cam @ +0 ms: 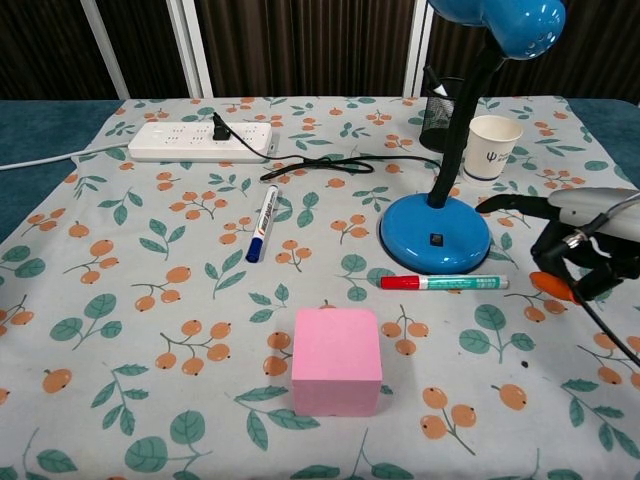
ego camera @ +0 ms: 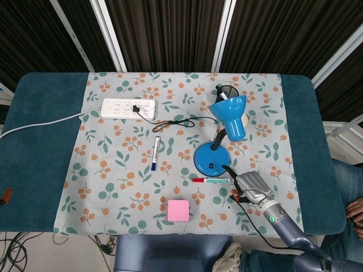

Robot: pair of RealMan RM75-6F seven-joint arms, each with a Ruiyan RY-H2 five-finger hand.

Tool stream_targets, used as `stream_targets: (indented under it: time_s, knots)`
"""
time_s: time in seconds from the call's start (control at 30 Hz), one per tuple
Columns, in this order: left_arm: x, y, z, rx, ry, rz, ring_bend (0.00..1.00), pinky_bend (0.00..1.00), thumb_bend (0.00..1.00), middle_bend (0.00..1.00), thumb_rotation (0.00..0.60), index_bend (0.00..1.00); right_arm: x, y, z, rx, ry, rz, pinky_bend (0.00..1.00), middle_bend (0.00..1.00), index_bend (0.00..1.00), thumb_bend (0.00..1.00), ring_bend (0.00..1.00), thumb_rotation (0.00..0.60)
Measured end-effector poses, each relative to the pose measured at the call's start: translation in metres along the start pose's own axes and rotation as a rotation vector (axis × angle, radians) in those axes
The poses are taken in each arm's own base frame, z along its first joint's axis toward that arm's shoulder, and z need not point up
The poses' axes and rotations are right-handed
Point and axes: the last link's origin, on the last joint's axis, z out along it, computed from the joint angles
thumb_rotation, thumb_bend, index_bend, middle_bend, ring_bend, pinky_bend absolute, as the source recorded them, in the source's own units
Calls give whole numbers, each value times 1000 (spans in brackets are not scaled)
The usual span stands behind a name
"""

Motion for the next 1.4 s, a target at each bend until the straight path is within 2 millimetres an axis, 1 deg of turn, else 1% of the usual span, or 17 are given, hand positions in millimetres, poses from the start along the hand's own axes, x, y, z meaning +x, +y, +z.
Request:
stream_targets:
  time_s: [0.33,0.47,0.67,0.93,1.4]
  knots:
    - [-1,-2,2,1,-6,0,0,92,279,40,600,36,-8,-13,29,-5,-14,32,823,758,36,549,878,600]
    - [-1,-1,3,-2,-9,2,0,92,279,40,600,35,-10,-17,36,-3,-21,21,845,758,36,549,878,600]
    - [-1,-1,3,-1,-8,-1,0,92,280,40,600,36,-14,-19,40,-13,-35,17,873,758,36,549,878,600]
    - [-1,-2,3,-2,-6,-4,0,92,280,40,600,36,-20,-18,41,-24,-62,9,903,758,36,548,878,600]
    - [0,-2,2,1,-3,-6,0,92,279,40,600,36,-23,-18,44,-37,-76,1,950,758,36,549,878,600]
